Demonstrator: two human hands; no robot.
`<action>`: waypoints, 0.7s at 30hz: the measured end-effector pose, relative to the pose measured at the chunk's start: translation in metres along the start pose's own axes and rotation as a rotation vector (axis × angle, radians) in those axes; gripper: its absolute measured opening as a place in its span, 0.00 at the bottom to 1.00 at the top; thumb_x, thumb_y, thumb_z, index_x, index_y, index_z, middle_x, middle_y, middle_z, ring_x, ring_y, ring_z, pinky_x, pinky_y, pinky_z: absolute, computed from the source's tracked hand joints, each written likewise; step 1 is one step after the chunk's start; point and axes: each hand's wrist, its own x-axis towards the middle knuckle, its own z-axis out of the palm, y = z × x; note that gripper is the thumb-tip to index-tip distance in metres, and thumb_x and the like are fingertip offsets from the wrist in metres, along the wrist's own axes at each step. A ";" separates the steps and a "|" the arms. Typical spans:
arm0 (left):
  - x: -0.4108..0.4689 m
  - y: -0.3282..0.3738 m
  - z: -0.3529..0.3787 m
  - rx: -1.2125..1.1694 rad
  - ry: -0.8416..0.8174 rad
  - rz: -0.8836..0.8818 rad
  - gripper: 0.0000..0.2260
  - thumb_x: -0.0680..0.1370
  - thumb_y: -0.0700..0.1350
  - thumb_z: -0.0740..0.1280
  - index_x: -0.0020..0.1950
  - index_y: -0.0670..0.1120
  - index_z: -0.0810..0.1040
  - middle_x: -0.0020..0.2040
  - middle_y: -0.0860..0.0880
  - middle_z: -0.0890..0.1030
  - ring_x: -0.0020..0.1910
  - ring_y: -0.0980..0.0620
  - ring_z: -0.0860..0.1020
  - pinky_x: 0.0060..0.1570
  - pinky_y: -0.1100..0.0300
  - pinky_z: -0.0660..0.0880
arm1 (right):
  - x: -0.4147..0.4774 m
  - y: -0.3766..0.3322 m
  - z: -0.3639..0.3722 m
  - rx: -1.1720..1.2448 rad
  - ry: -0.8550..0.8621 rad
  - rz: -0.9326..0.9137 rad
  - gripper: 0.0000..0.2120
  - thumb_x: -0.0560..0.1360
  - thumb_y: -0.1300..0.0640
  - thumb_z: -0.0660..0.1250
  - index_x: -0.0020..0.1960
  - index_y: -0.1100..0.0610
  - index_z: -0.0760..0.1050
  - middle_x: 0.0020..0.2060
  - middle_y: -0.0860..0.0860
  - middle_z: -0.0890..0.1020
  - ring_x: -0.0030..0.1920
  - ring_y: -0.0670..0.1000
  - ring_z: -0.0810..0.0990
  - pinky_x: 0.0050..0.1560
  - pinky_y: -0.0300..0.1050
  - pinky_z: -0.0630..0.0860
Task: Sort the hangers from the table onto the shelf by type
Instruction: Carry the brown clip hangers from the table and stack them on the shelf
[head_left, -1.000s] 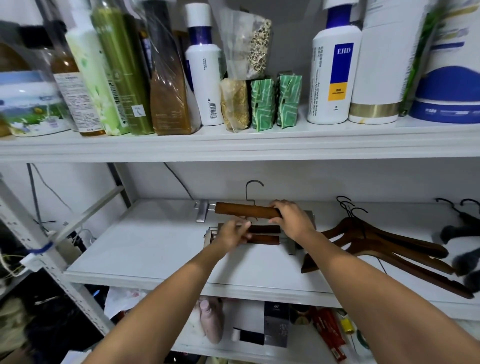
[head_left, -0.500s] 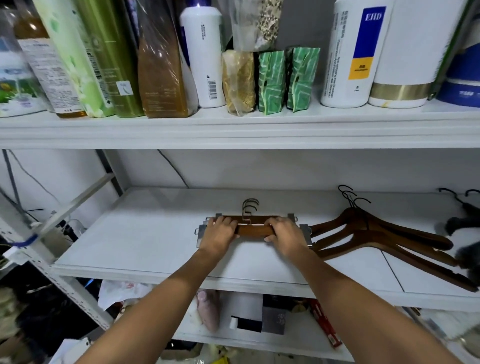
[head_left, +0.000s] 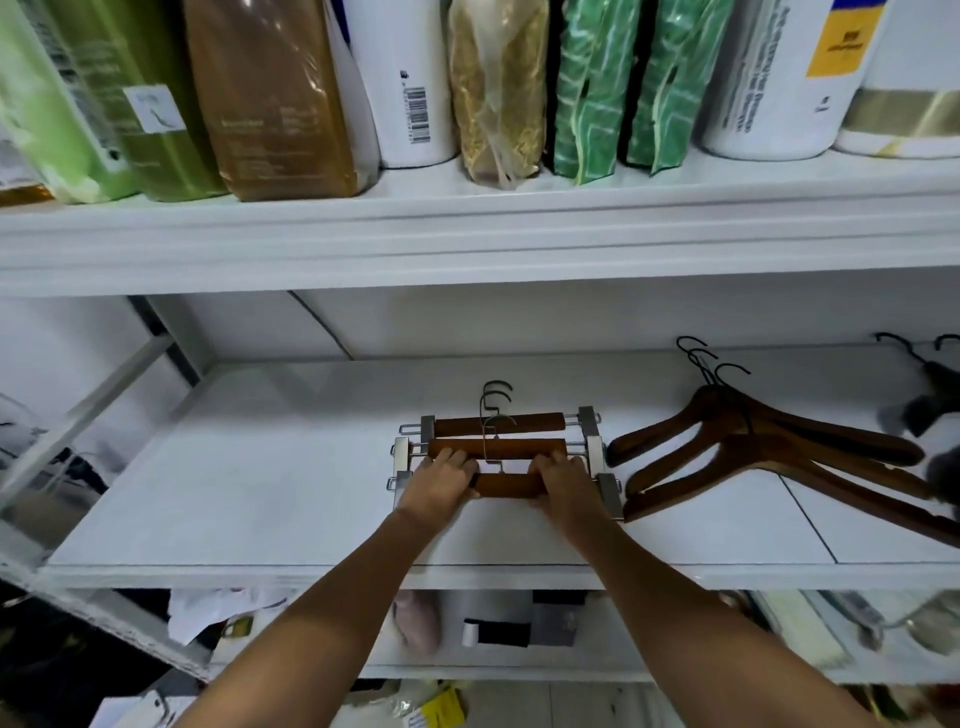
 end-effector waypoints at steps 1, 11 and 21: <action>0.002 -0.002 0.002 -0.003 0.015 0.004 0.18 0.81 0.51 0.59 0.68 0.46 0.68 0.66 0.47 0.71 0.67 0.49 0.66 0.66 0.54 0.66 | 0.002 0.000 0.001 -0.007 0.004 0.006 0.20 0.74 0.55 0.69 0.65 0.54 0.69 0.64 0.54 0.70 0.65 0.55 0.67 0.67 0.50 0.68; 0.015 -0.003 -0.002 -0.048 -0.013 -0.037 0.19 0.80 0.51 0.61 0.69 0.47 0.67 0.67 0.47 0.70 0.68 0.48 0.66 0.65 0.52 0.69 | 0.014 0.004 0.002 0.002 -0.037 0.050 0.23 0.73 0.51 0.70 0.65 0.53 0.68 0.68 0.55 0.65 0.69 0.57 0.63 0.70 0.53 0.65; 0.037 0.002 -0.055 -0.272 -0.107 -0.125 0.15 0.78 0.49 0.65 0.63 0.47 0.71 0.60 0.46 0.77 0.59 0.46 0.75 0.61 0.52 0.72 | 0.007 0.013 -0.055 -0.083 0.080 0.068 0.22 0.78 0.47 0.61 0.70 0.51 0.66 0.66 0.54 0.71 0.67 0.56 0.66 0.67 0.52 0.64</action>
